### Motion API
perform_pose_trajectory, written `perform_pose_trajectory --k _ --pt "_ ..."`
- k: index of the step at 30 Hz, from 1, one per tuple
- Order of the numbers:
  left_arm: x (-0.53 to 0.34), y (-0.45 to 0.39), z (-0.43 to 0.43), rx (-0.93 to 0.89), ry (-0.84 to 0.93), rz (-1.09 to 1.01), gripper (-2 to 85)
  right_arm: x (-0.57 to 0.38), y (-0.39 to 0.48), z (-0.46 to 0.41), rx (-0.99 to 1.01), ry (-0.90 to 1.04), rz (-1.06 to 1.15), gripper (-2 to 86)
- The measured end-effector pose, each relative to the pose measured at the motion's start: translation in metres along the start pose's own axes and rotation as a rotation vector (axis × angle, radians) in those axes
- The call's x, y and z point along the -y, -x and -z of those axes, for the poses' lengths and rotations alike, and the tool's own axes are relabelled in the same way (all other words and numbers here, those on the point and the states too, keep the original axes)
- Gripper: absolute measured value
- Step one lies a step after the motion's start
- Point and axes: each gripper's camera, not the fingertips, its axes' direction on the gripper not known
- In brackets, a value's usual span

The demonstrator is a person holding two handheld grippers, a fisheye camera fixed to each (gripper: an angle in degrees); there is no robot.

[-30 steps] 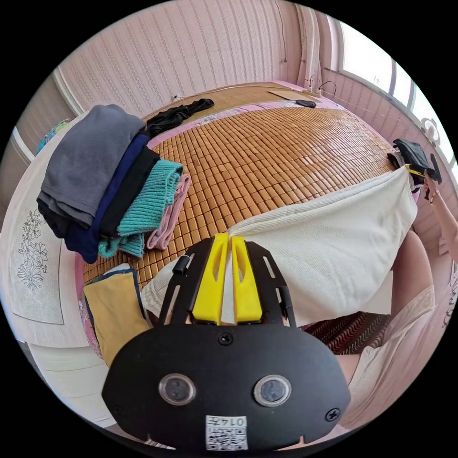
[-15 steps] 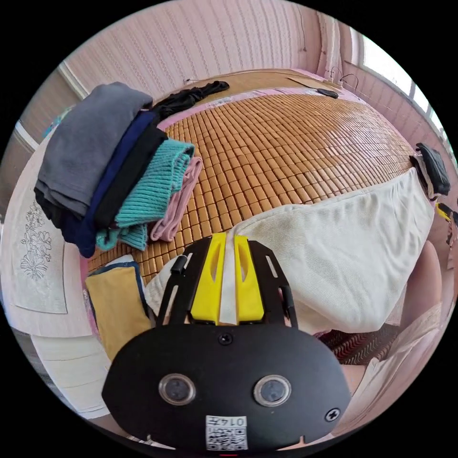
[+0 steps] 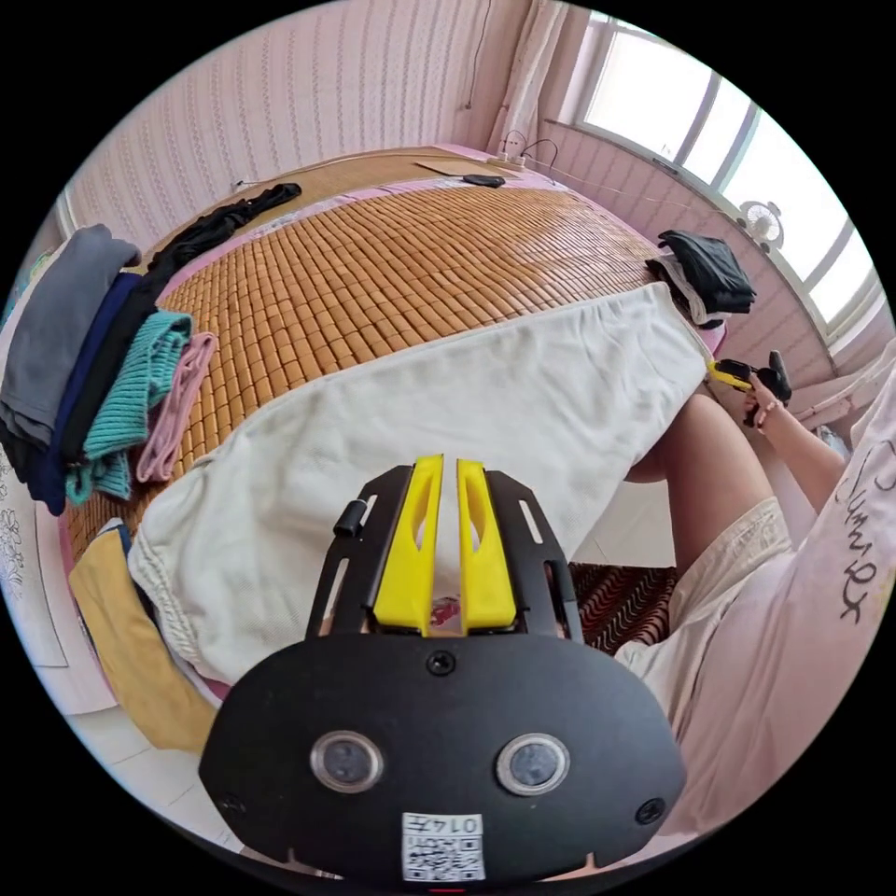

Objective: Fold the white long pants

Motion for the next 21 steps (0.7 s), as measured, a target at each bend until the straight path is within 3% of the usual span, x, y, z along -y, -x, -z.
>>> perform_pose_trajectory --k 4,9,12,18,21 --pt "0.004 -0.009 -0.029 -0.163 0.013 0.029 4.2 -0.012 -0.028 -0.001 0.122 -0.058 -0.104 15.4" --pt "0.008 -0.021 -0.071 -0.186 0.097 0.033 4.8 -0.008 -0.027 -0.009 0.316 -0.120 -0.070 11.3" --pt "0.009 -0.024 -0.083 -0.148 0.092 0.038 4.9 0.009 -0.009 -0.014 0.230 -0.069 -0.008 10.6" --pt "0.014 -0.023 -0.096 -0.139 0.097 0.040 4.8 0.034 -0.011 -0.028 0.247 0.080 -0.040 6.7" --pt "0.017 -0.026 -0.099 -0.122 0.091 0.037 4.3 0.046 0.024 -0.014 0.422 0.036 0.102 4.7"
